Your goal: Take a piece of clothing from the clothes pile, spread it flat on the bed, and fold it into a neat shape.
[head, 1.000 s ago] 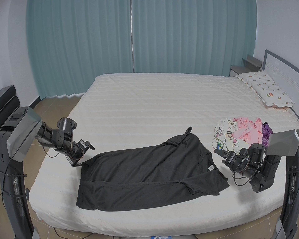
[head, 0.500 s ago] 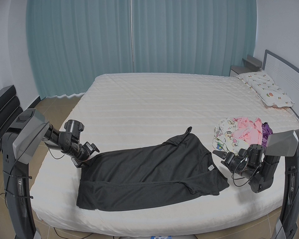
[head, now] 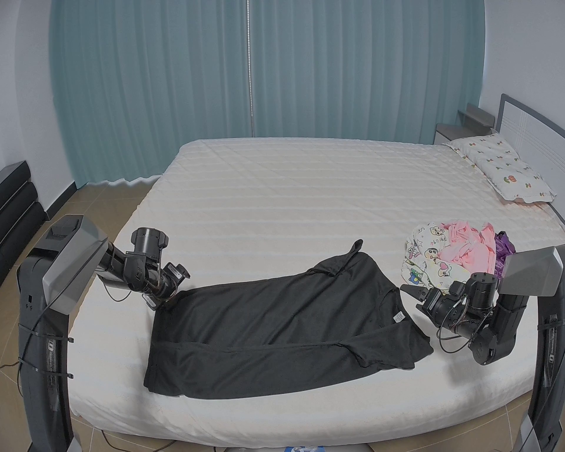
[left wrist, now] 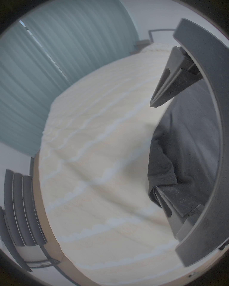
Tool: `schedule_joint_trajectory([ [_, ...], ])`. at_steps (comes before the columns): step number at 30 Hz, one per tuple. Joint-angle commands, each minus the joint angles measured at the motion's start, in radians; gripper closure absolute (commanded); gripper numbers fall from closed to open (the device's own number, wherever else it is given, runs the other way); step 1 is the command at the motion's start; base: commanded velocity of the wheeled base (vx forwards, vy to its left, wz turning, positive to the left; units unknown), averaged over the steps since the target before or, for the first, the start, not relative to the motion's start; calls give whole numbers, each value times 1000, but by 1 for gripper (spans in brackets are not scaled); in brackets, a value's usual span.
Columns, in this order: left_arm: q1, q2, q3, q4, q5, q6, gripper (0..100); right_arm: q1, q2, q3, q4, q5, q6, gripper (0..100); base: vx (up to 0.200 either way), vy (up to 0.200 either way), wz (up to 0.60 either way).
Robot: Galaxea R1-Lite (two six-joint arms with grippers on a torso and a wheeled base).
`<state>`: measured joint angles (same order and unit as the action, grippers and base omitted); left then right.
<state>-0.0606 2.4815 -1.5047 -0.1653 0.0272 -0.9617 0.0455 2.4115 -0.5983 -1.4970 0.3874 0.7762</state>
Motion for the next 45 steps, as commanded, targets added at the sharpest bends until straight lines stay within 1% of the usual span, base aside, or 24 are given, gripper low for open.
schedule_joint_trajectory([
  [1,21,25,-17,-42,26,-48,0,0,1,0,0,1,0,0,0,0,0],
  [6,42,22,-17,-59,26,-100,0,-1,1,0,0,-1,0,0,0,0,0],
  [18,73,-9,12,-51,22,-103,0,-1,5,2,0,-1,0,0,0,0,0],
  [20,82,-53,50,-59,-3,-103,0,-1,8,2,-2,-1,-3,0,0,0,0],
  [25,104,-111,90,-60,-86,-101,0,-1,11,2,-2,-1,-9,0,0,0,0],
  [28,127,-131,107,-54,-168,-94,0,-1,9,2,-2,-1,-9,0,0,0,0],
  [30,127,-131,107,-54,-170,-94,0,-1,9,2,-2,-1,-9,0,0,0,0],
  [31,145,-128,107,-49,-207,-84,0,-1,11,2,-2,-1,-9,0,0,0,0],
  [34,162,-121,110,-42,-262,-46,0,-1,12,2,-2,-1,-9,0,0,0,0],
  [38,185,-122,106,-5,-309,-19,0,0,14,0,-2,-1,-9,0,0,0,0],
  [40,186,-118,106,-11,-316,0,0,-1,14,0,-2,-1,-9,0,0,0,0],
  [44,185,-78,109,-40,-305,121,0,0,17,0,-2,-1,-12,0,0,0,0],
  [45,185,-78,109,-40,-305,121,0,0,17,0,-2,-1,-12,0,0,0,0],
])
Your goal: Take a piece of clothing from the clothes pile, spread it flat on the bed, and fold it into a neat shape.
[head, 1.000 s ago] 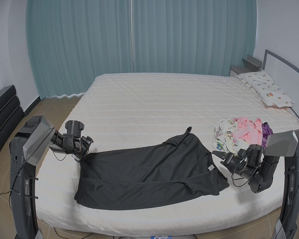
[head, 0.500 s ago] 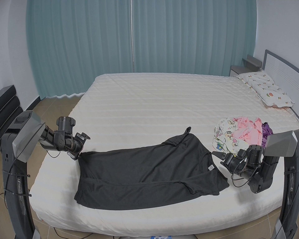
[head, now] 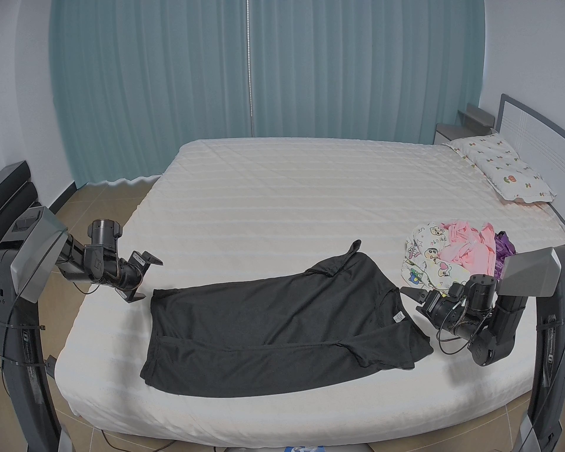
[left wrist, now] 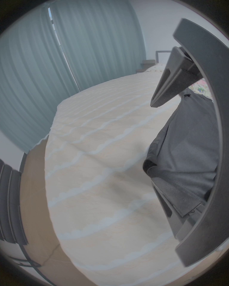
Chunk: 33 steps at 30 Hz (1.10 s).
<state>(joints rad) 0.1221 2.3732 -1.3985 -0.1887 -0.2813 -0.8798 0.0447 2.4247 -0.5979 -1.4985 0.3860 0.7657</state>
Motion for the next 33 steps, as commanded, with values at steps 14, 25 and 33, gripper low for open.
schedule_joint_trajectory([
  [14,-59,123,147,-456,102,140,0,15,17,-2,0,1,-20,0,0,0,0],
  [25,-59,162,147,-479,139,226,0,15,17,-8,0,1,-20,0,0,0,0],
  [33,-61,173,161,-518,142,225,0,15,17,-10,0,1,-20,0,0,0,0],
])
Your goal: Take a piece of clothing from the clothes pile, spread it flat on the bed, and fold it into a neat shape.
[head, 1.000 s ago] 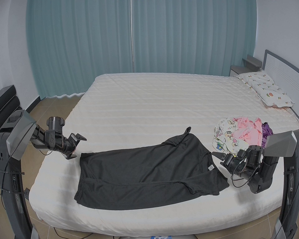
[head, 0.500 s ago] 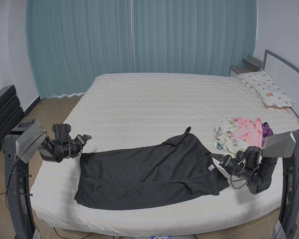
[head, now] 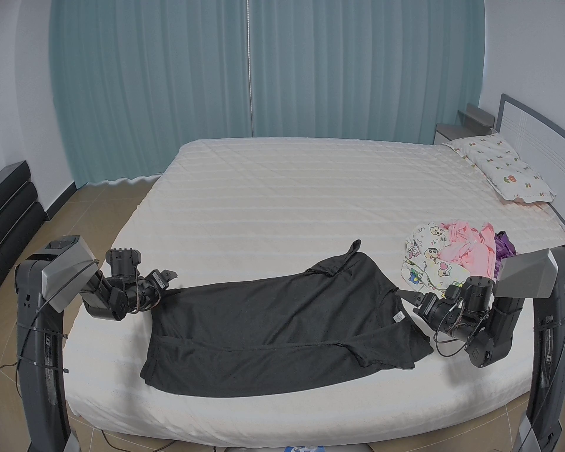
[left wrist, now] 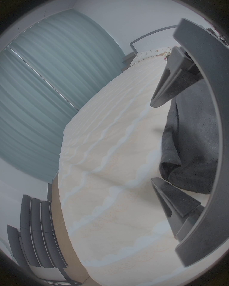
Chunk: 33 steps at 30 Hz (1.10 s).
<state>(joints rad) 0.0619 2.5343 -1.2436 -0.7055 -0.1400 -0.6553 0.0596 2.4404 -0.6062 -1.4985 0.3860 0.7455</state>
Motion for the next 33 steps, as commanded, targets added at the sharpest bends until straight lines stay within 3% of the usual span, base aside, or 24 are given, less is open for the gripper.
schedule_joint_trajectory([
  [1,-2,14,4,-2,2,2,100,0,3,-3,0,1,0,0,0,0,0],
  [8,-1,21,4,-14,82,-6,100,11,-15,-57,20,-7,0,0,0,0,0],
  [12,-2,21,10,-61,114,-41,100,51,-20,-124,81,-62,-2,0,0,0,0],
  [14,-2,12,33,-89,117,-95,100,77,-41,-205,188,-116,-35,0,0,0,0],
  [19,-1,-23,70,-91,112,-152,100,78,-54,-399,457,-145,-213,0,0,0,0],
  [22,-1,-26,76,-91,111,-158,100,88,-46,-474,549,-173,-252,0,0,0,0],
  [24,-1,-32,102,-92,109,-162,100,108,-4,-642,702,-188,-318,0,0,0,0],
  [27,-2,-40,113,-92,108,-164,100,108,9,-692,753,-188,-333,0,0,0,0],
  [29,-2,-58,145,-94,102,-184,100,106,75,-828,894,-188,-387,0,0,0,0],
  [33,-2,-68,158,-94,100,-202,100,108,144,-905,913,-188,-397,0,0,0,0],
])
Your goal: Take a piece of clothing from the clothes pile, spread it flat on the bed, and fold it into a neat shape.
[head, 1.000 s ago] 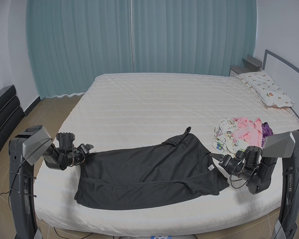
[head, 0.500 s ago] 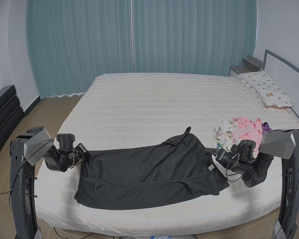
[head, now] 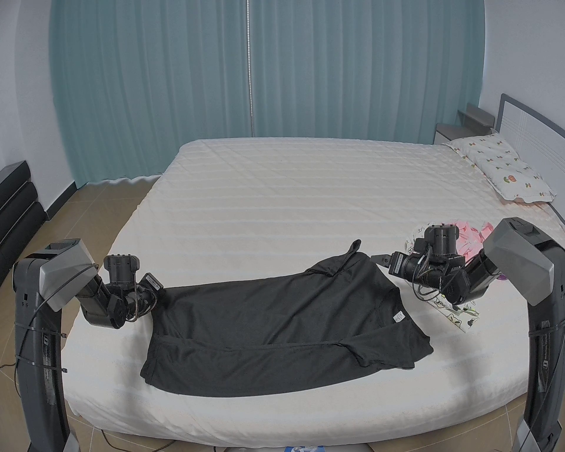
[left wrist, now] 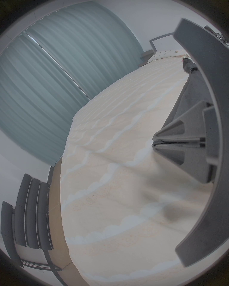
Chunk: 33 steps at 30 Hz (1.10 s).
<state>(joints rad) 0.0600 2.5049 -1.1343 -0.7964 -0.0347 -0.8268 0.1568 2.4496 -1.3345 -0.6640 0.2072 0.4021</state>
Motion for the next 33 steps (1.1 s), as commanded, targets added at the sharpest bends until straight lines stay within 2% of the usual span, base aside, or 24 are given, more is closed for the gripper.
schedule_joint_trajectory([
  [1,1,-38,54,-3,-5,-31,100,7,152,-201,81,-9,-57,0,0,0,0],
  [9,0,-43,65,-3,-5,-40,100,-19,247,-358,92,4,-68,0,0,0,0],
  [18,-2,-46,76,-3,-5,-43,100,-2,344,-509,133,8,-68,0,0,0,0],
  [27,-2,-47,76,-3,-5,-44,100,10,382,-574,159,6,-59,0,0,0,0],
  [28,-2,-47,76,-3,-5,-44,100,9,384,-574,159,6,-59,100,0,0,0],
  [33,-2,-46,74,-3,-5,-43,100,4,390,-580,153,1,-57,100,0,0,0],
])
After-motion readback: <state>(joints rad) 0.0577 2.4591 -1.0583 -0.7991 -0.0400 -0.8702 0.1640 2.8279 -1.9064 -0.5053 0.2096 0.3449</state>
